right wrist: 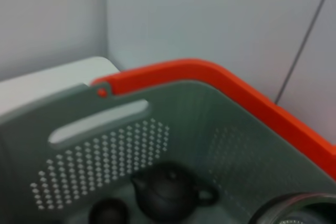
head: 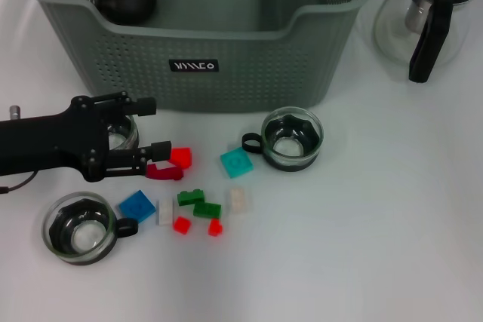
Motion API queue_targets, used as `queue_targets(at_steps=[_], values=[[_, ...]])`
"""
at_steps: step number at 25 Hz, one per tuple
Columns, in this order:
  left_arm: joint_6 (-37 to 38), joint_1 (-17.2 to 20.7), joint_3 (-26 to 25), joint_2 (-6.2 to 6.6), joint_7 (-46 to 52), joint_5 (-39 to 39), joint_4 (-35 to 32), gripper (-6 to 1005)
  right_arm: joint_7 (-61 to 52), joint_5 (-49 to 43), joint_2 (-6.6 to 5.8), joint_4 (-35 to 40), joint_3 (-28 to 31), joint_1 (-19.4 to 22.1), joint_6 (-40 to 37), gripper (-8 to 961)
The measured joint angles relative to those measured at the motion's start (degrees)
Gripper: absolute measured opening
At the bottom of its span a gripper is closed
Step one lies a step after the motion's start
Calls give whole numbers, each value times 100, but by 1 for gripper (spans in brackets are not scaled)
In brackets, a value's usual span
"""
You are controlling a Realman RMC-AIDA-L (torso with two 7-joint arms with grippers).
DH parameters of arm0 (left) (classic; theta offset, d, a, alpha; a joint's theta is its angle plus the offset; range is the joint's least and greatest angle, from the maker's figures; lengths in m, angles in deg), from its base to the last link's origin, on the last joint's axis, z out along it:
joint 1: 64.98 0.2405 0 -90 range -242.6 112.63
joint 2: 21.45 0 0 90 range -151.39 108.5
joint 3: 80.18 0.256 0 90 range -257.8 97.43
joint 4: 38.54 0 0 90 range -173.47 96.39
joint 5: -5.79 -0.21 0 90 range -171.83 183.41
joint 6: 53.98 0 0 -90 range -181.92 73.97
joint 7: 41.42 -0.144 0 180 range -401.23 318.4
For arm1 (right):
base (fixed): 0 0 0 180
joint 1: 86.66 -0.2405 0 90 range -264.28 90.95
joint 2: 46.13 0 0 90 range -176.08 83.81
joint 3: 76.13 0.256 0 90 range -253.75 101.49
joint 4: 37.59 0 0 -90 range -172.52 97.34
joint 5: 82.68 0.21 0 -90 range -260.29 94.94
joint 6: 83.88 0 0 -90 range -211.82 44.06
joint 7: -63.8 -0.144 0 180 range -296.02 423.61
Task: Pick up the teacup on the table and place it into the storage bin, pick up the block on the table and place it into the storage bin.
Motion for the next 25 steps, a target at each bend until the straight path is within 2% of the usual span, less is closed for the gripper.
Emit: queue_targets(at_steps=[10,17,25], values=[[0,-37,6,-32,-2,0,0,794,60,166,48,-1521,-581,-405,1343,57],[-97,-89,38,-34,-3,-8,0,793,77,263,69,-1937,-769,-440,1820,57],[-130,-115,41,-42,-4,-42,0,793,360,857,92,-2309,-1138,-379,2197,58]])
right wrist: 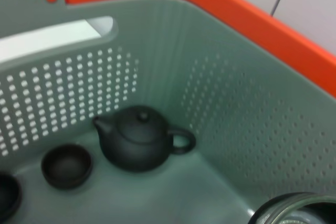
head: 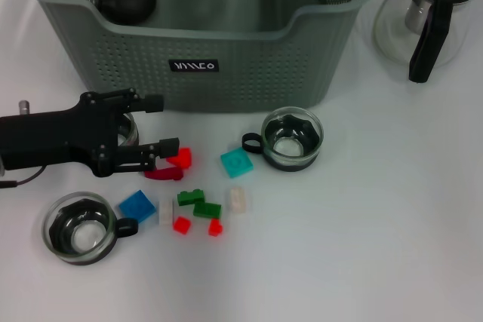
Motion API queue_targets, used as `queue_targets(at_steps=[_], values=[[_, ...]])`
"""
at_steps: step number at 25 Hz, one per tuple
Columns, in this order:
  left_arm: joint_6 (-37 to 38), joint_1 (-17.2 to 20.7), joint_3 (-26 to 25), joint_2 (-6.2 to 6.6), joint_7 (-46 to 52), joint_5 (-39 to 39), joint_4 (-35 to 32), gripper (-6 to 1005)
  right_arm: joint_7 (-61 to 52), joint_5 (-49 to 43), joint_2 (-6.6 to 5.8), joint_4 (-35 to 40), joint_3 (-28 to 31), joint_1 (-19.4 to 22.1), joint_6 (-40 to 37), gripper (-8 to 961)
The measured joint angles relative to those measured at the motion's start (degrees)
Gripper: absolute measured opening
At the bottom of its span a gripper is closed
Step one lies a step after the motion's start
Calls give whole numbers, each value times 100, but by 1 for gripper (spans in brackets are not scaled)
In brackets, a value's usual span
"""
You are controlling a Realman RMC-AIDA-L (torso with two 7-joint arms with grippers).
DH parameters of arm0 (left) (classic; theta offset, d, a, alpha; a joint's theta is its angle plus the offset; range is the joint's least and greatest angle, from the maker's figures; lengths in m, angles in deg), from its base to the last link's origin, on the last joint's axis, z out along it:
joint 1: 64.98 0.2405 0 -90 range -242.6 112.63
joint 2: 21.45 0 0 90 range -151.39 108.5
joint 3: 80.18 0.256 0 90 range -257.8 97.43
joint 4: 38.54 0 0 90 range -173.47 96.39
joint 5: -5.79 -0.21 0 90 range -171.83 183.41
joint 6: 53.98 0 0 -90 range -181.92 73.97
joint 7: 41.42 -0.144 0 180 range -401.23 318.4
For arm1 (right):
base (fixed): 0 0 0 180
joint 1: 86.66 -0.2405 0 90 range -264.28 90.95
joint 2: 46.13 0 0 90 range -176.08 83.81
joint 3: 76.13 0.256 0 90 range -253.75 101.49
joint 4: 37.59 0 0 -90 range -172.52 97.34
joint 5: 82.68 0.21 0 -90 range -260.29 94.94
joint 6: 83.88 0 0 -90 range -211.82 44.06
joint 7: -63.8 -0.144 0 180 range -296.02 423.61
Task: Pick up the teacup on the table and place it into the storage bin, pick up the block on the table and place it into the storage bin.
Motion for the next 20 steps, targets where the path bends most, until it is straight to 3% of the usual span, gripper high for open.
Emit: queue_targets(at_steps=[9,20], values=[[-2,-149,14,-25,0,-21,6,793,-32,11,-33,-104,-71,184,-269,58],[-19,-146,11,-26,0,-21,9,792,-70,20,-91,236,3,122,-539,57]])
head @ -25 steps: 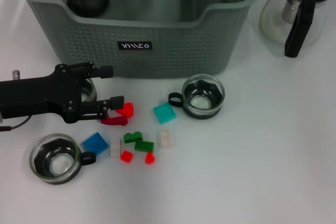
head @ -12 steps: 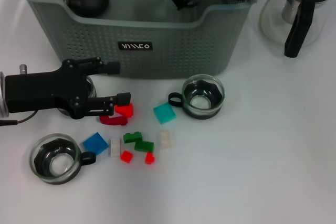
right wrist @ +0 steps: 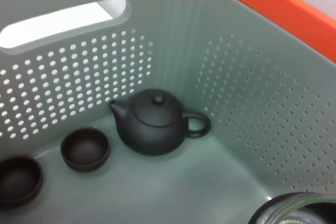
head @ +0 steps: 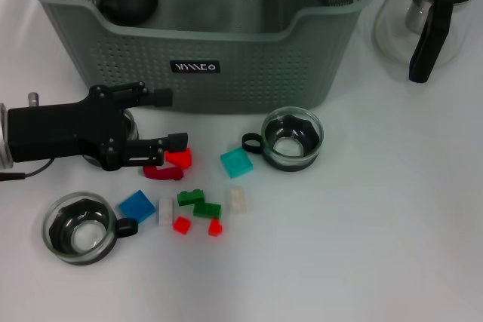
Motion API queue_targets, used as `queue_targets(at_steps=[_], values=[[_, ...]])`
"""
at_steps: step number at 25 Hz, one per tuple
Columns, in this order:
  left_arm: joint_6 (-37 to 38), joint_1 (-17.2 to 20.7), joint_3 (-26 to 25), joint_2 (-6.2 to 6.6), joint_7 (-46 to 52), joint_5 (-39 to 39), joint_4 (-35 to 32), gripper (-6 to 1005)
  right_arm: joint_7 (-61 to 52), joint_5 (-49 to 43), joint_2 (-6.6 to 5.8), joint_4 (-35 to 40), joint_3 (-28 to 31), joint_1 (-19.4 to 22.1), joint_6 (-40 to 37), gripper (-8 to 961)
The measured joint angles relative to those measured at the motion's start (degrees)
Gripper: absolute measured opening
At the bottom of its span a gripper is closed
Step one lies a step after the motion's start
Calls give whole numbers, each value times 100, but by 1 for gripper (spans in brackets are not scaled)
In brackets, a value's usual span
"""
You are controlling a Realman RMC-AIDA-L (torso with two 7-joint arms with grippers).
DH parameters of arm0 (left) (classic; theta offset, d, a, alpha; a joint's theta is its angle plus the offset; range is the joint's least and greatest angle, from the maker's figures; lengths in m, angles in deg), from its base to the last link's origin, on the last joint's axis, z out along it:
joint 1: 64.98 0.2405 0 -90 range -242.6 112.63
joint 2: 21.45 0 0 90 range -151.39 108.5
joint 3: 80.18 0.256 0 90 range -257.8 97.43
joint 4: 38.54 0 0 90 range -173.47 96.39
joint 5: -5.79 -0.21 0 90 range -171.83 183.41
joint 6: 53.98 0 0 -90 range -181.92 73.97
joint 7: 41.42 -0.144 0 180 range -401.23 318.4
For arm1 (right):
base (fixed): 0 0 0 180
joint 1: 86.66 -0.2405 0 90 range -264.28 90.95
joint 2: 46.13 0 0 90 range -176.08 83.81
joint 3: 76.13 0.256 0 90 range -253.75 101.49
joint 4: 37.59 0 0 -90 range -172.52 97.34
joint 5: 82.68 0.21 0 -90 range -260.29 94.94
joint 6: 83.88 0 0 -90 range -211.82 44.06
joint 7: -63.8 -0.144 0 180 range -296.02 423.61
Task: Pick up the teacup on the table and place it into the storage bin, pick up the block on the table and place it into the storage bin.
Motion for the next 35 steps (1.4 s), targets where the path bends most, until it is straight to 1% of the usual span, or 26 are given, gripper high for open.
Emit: queue_targets(at_steps=[9,35], values=[[0,-45,1,0,-8,28,0,792,1,-33,-4,38,-33,-13,-129,57],[-79,-79,0,0,-9,37,0,791,-1,-62,-13,-3,-117,37,-90,129]])
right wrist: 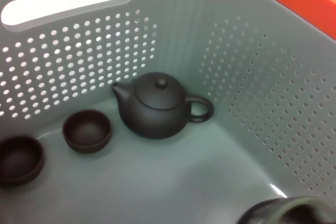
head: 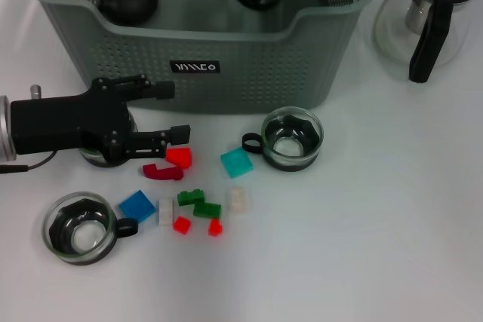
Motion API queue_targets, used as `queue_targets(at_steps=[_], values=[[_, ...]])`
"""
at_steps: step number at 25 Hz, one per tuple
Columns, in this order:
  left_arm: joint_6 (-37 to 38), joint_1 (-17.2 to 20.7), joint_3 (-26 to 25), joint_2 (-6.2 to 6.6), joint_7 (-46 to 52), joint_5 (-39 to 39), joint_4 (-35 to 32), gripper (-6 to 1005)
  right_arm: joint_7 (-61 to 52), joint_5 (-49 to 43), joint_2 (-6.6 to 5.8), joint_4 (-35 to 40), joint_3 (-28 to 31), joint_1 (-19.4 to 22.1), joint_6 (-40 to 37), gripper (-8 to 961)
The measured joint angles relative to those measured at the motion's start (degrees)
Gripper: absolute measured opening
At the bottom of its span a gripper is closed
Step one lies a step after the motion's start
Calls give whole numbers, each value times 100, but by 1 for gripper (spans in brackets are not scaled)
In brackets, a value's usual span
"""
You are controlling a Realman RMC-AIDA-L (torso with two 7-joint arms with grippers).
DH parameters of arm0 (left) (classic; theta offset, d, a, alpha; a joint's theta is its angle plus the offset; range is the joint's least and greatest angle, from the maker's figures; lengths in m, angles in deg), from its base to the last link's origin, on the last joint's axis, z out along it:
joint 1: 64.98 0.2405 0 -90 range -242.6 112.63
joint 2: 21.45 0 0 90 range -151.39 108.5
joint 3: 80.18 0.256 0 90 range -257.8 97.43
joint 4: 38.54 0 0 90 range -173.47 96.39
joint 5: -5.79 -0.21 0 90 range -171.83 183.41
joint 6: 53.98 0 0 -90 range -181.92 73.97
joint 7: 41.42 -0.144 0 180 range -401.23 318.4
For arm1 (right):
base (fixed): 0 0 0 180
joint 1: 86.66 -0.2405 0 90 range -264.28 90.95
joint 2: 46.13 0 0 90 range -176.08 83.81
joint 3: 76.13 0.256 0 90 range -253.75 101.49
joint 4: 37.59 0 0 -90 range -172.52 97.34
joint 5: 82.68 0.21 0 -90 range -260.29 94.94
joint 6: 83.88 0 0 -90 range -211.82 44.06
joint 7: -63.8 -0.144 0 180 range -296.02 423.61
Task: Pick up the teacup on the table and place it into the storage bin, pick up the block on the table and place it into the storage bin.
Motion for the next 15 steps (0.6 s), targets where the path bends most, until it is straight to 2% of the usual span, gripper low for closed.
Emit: queue_targets(at_steps=[3,8,11,15], values=[[0,8,0,0,0,1,0,791,-2,0,6,-5,-15,-1,18,137],[1,12,-19,0,0,6,0,791,-3,19,0,119,50,60,10,320],[1,12,-20,0,0,8,0,791,-3,38,-2,744,208,322,-205,436],[5,34,-26,-4,0,9,0,791,58,241,-1,2284,585,967,-958,596]])
